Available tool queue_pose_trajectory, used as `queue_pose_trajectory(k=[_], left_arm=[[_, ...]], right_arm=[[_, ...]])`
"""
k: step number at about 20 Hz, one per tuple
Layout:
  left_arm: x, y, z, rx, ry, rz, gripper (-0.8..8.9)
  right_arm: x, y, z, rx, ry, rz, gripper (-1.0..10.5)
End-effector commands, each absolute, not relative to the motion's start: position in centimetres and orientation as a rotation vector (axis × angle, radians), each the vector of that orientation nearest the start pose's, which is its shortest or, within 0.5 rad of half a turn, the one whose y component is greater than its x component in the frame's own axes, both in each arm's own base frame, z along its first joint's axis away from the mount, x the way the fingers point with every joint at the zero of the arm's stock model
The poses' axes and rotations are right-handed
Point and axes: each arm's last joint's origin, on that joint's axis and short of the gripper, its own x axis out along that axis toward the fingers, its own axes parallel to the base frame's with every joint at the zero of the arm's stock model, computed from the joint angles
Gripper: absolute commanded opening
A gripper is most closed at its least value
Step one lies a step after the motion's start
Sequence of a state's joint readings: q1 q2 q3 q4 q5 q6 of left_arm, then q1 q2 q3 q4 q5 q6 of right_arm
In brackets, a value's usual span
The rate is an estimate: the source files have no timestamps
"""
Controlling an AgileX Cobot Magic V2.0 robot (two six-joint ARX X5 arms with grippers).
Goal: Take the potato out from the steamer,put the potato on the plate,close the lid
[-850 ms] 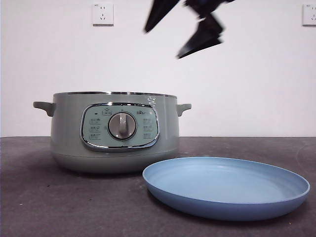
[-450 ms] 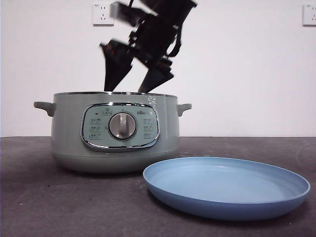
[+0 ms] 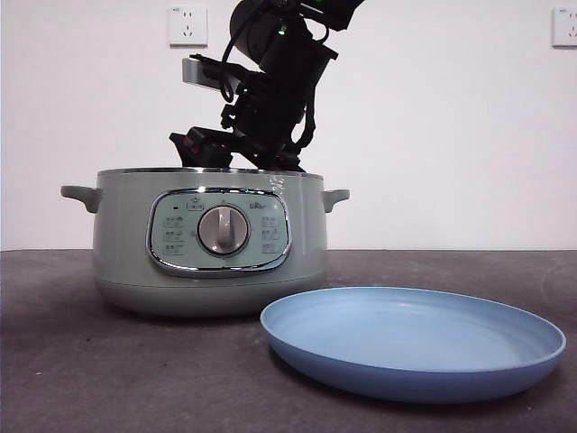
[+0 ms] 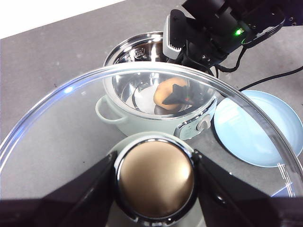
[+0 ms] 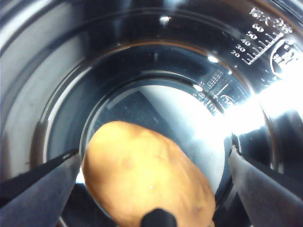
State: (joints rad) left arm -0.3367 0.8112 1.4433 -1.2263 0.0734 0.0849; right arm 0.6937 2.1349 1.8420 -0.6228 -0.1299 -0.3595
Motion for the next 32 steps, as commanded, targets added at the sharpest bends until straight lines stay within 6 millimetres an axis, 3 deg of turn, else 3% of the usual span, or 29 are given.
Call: queue_pose_trajectory(k=[1, 4, 6, 10, 13, 20, 23, 27, 32], left_arm=[[7.3, -2.8, 43.9, 0.145, 0.525, -0.424, -0.09], [7.3, -2.8, 43.9, 0.145, 0.525, -0.424, -0.09], [7.3, -2.8, 43.9, 0.145, 0.525, -0.424, -0.09], [7.3, -2.8, 43.9, 0.145, 0.525, -0.424, -0.09], [7.3, -2.8, 43.9, 0.145, 0.525, -0.425, -0.09], [7.3, -2.8, 43.9, 0.145, 0.521, -0.424, -0.09], [7.3, -2.8, 44.0, 0.145, 0.516, -0.424, -0.09], [7.3, -2.8, 44.0, 0.144, 0.512, -0.424, -0.09], [7.5, -2.8, 44.3, 0.14, 0.481, -0.426, -0.09]], right_arm=[[36.3, 30.8, 22.3, -0.586, 0.787, 0.93, 6.6], [36.5, 30.9, 21.8, -0.584, 0.795, 0.926, 6.3], [36.6, 31.0, 21.4, -0.585, 0.804, 0.925, 5.2], [36.8, 30.7, 21.1, -0.56, 0.835, 0.902, 3.9], [36.8, 30.2, 20.9, -0.527, 0.888, 0.873, 3.6], [37.2, 29.4, 20.8, -0.518, 0.913, 0.858, 0.0], [37.3, 29.5, 20.9, -0.514, 0.898, 0.857, -0.2], [37.2, 29.4, 23.0, -0.476, 0.831, 0.838, -0.2], [35.4, 27.8, 29.2, -0.434, 0.723, 0.776, -0.2]])
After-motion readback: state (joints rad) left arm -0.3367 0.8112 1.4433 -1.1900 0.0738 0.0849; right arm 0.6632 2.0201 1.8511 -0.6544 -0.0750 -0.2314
